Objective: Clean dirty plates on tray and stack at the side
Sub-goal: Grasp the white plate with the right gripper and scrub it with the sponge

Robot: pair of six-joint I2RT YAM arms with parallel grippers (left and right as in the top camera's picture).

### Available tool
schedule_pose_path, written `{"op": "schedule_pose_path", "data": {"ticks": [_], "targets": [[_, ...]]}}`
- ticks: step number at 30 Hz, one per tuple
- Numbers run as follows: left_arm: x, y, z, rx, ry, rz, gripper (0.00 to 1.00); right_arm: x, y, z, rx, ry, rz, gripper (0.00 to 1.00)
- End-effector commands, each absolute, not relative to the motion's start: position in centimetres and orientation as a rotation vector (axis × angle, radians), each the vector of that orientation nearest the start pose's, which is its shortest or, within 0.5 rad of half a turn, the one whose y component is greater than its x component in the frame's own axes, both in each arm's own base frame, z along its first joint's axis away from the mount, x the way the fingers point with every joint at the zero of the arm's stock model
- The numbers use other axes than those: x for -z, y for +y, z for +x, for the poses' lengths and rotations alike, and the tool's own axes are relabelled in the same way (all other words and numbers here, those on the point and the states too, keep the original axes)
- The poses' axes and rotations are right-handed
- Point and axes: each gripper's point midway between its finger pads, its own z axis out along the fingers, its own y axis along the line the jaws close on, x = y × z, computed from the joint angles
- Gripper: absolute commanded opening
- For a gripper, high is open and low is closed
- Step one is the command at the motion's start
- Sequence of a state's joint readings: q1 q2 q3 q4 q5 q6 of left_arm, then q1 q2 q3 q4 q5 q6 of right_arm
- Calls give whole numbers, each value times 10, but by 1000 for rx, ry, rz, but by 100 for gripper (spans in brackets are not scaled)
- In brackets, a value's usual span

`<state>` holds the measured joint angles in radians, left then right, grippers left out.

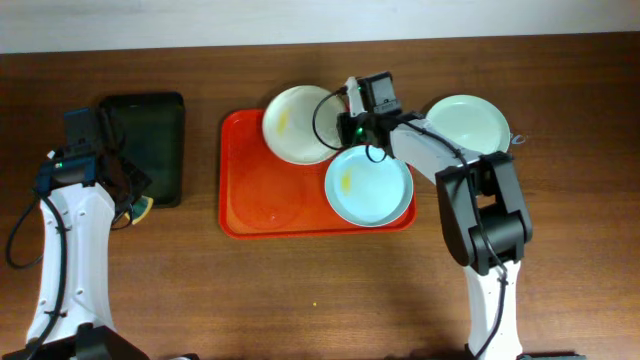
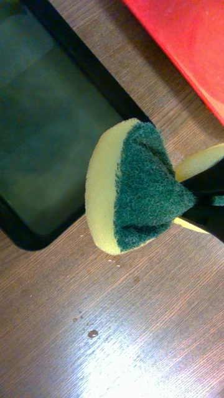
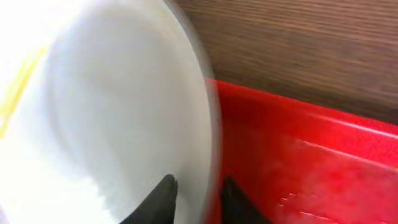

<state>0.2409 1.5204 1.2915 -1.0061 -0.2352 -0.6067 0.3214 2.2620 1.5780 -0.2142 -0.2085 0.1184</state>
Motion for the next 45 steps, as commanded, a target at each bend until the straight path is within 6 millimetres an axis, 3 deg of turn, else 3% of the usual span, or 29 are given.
{"op": "schedule_pose_path", "data": {"ticks": [1, 3, 7, 8, 11, 12, 15, 18, 21, 22, 23, 24, 25, 26, 28, 30, 32, 36, 42, 45], "targets": [[-148, 121, 320, -236, 2506, -1193, 0, -34, 226, 536, -481, 2441, -388, 6], [-145, 120, 319, -235, 2520, -1182, 0, -44, 250, 518, -549, 2488, -452, 4], [-144, 108, 328, -136, 2572, -1074, 0, -36, 296, 470, -574, 2577, -593, 4], [-144, 107, 328, -135, 2573, -1075, 0, -34, 300, 467, -533, 2578, -608, 10], [-144, 108, 328, -135, 2572, -1075, 0, -29, 292, 473, -410, 2535, -710, 30], [-144, 108, 328, -135, 2572, -1075, 0, -28, 293, 474, -396, 2517, -756, 32], [-144, 102, 330, -87, 2579, -1068, 0, -19, 295, 476, -389, 2494, -806, 32], [-144, 96, 335, -27, 2576, -1057, 0, -16, 310, 466, -512, 2488, -844, 32], [-139, 85, 343, 76, 2571, -1036, 0, 6, 309, 459, -486, 2517, -889, 31], [-137, 82, 342, 95, 2579, -1035, 0, 8, 309, 459, -486, 2522, -889, 26], [-133, 76, 342, 116, 2592, -1022, 0, 7, 309, 460, -489, 2519, -879, 10], [-130, 64, 347, 146, 2603, -978, 0, 4, 311, 463, -510, 2544, -803, 5], [-130, 53, 352, 176, 2610, -937, 0, 2, 311, 463, -533, 2578, -713, 4], [-131, 27, 363, 209, 2618, -832, 0, -6, 309, 459, -581, 2663, -500, 4], [-124, -7, 384, 248, 2618, -708, 0, -19, 304, 451, -609, 2734, -329, 4], [-109, -39, 397, 293, 2628, -680, 0, -17, 299, 442, -611, 2801, -218, 4], [-94, -64, 411, 328, 2633, -612, 0, -13, 294, 438, -583, 2833, -178, 4], [-68, -96, 436, 367, 2611, -516, 0, -13, 294, 438, -580, 2835, -179, 4], [-11, -102, 435, 325, 2706, -522, 0, -11, 287, 442, -514, 2829, -164, 4], [1, -69, 426, 58, 2736, -474, 0, -11, 286, 442, -514, 2830, -164, 4]]}}
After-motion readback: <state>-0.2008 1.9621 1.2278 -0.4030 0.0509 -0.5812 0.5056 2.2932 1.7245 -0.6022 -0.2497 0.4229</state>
